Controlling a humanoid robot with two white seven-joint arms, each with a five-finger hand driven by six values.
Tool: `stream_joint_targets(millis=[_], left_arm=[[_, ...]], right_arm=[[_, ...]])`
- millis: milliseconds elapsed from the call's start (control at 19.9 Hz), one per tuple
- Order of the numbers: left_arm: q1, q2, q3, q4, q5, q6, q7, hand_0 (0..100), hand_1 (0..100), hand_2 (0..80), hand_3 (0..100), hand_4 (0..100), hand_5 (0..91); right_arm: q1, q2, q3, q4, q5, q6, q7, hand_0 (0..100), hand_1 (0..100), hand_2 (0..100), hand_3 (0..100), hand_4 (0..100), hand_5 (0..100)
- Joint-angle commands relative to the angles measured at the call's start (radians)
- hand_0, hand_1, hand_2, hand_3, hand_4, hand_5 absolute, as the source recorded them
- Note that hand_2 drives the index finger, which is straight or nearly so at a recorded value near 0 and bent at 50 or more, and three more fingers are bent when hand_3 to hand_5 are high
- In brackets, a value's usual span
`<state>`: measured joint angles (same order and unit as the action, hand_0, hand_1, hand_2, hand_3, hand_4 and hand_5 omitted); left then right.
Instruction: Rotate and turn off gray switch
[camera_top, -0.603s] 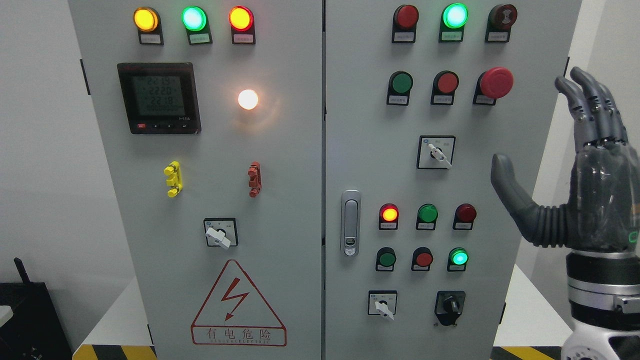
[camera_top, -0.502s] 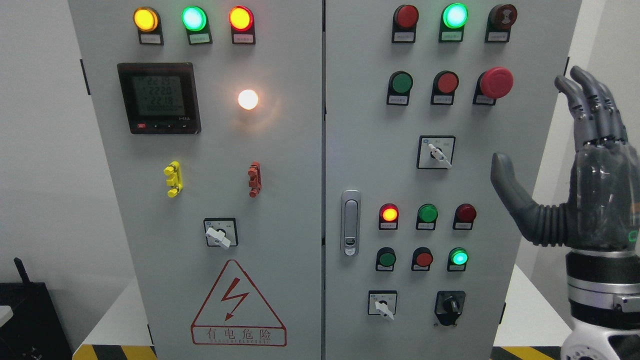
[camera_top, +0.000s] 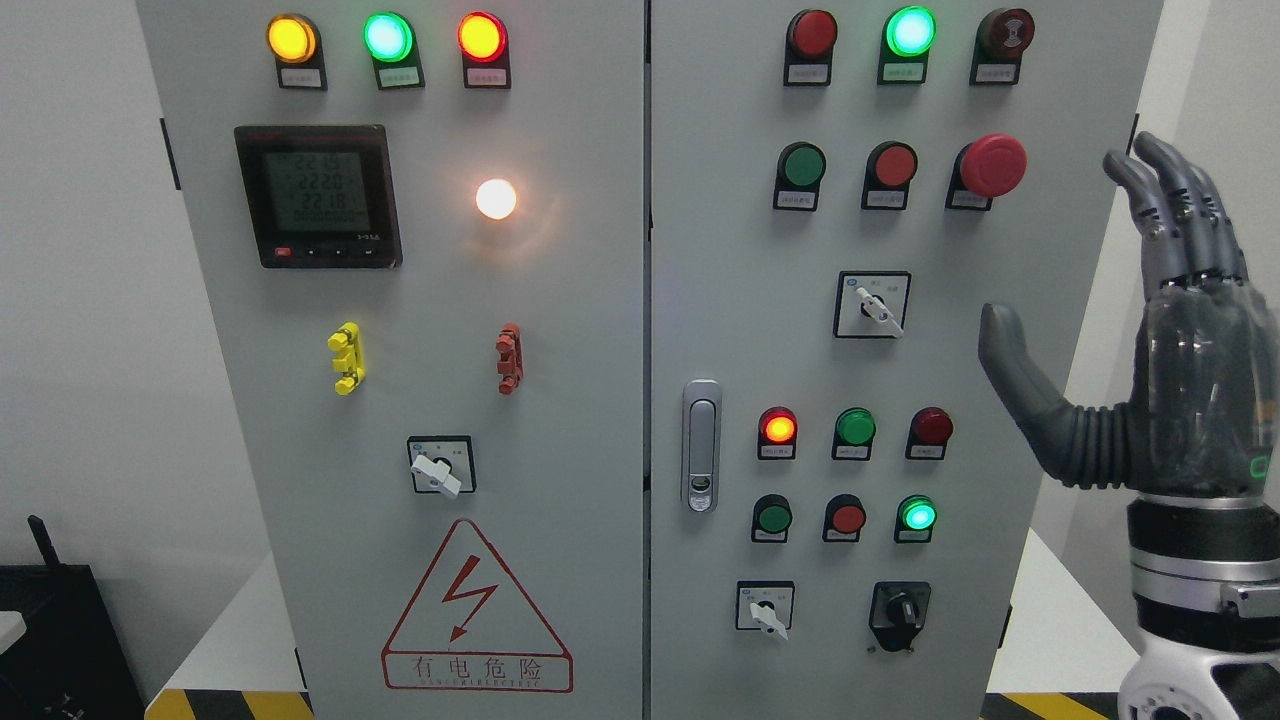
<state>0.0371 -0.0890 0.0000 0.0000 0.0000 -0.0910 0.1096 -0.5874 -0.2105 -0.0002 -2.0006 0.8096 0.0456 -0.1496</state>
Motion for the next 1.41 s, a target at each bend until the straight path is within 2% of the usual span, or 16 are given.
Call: stream_joint_targets(millis=[0,50,100,151,251,352,402,452,553,603,653,753,904,1055,1205,1356], left_arm=[[0.000,0.000,0.032,0.023,-0.008,0.000,-0.001,12,39,0.0,0,0,0.0],[0.000,0.000,0.032,0.023,-0.008,0.000,-0.001,12,39,0.0,0,0,0.0],[0.000,0.000,0.032,0.023,-0.008,0.000,0.001,12,39,0.0,0,0,0.0],[0.000,0.000,0.032,0.023,-0.008,0.000,-0.001,12,39,0.0,0,0,0.0],[0.000,0.000,0.032,0.023,-0.008,0.000,-0.001,12,39,0.0,0,0,0.0],[0.000,0.000,0.032,0.023,-0.008,0.000,-0.001,12,39,0.0,0,0,0.0],[0.001,0.000,0.032,0.023,-0.008,0.000,-0.001,12,39,0.0,0,0,0.0],[0.000,0.000,0.032,0.023,-0.008,0.000,-0.001,12,39,0.0,0,0,0.0],[0.001,0.000,0.032,0.023,-0.008,0.000,-0.001,12,39,0.0,0,0,0.0],[0.000,0.000,0.032,0.023,-0.008,0.000,0.001,12,39,0.0,0,0,0.0],[0.000,0.000,0.032,0.023,-0.008,0.000,-0.001,12,39,0.0,0,0,0.0],[0.000,0.000,0.032,0.023,-0.008,0.000,-0.001,12,39,0.0,0,0,0.0],[0.000,0.000,0.032,0.023,-0.008,-0.001,-0.001,12,39,0.0,0,0,0.0],[0.000,0.000,0.032,0.023,-0.008,-0.001,-0.001,12,39,0.0,0,0,0.0],[0.000,0.000,0.032,0.023,-0.008,0.000,-0.001,12,39,0.0,0,0,0.0],[0.000,0.000,0.032,0.023,-0.008,0.000,-0.001,12,39,0.0,0,0,0.0]], right_arm=[[-0.006,0.003,-0.001,0.019,-0.001,0.025,-0.001,34,37,4,10,3,0],[-0.006,0.005,0.000,0.023,-0.003,0.033,-0.001,33,38,7,15,8,6],[-0.006,0.005,0.003,0.031,-0.004,0.036,-0.001,30,39,11,22,17,15],[-0.006,0.006,0.009,0.036,-0.006,0.037,-0.001,29,41,13,30,22,20],[-0.006,0.014,0.016,0.040,-0.007,0.042,-0.001,27,44,15,40,26,25],[-0.006,0.014,0.026,0.048,-0.009,0.042,-0.002,26,47,15,46,32,35],[-0.006,0.014,0.031,0.052,-0.009,0.043,-0.002,26,48,15,52,38,45],[-0.006,0.016,0.034,0.054,-0.010,0.045,-0.002,26,49,16,54,40,49],[-0.006,0.031,0.035,0.057,-0.010,0.066,-0.002,26,49,19,63,55,70],[-0.008,0.033,0.035,0.059,-0.010,0.079,-0.001,25,49,21,65,59,76],[-0.009,0.034,0.035,0.060,-0.010,0.089,-0.001,24,48,21,66,60,77],[-0.012,0.034,0.045,0.068,-0.010,0.114,0.001,24,45,24,70,69,87],[-0.008,0.036,0.068,0.083,-0.010,0.132,-0.001,22,34,32,74,75,93],[-0.014,0.036,0.069,0.094,-0.010,0.152,-0.001,21,30,36,74,75,93],[-0.029,0.037,0.089,0.111,-0.010,0.195,0.001,18,26,45,76,76,93],[-0.038,0.051,0.097,0.117,-0.010,0.211,0.001,16,23,51,78,77,94]])
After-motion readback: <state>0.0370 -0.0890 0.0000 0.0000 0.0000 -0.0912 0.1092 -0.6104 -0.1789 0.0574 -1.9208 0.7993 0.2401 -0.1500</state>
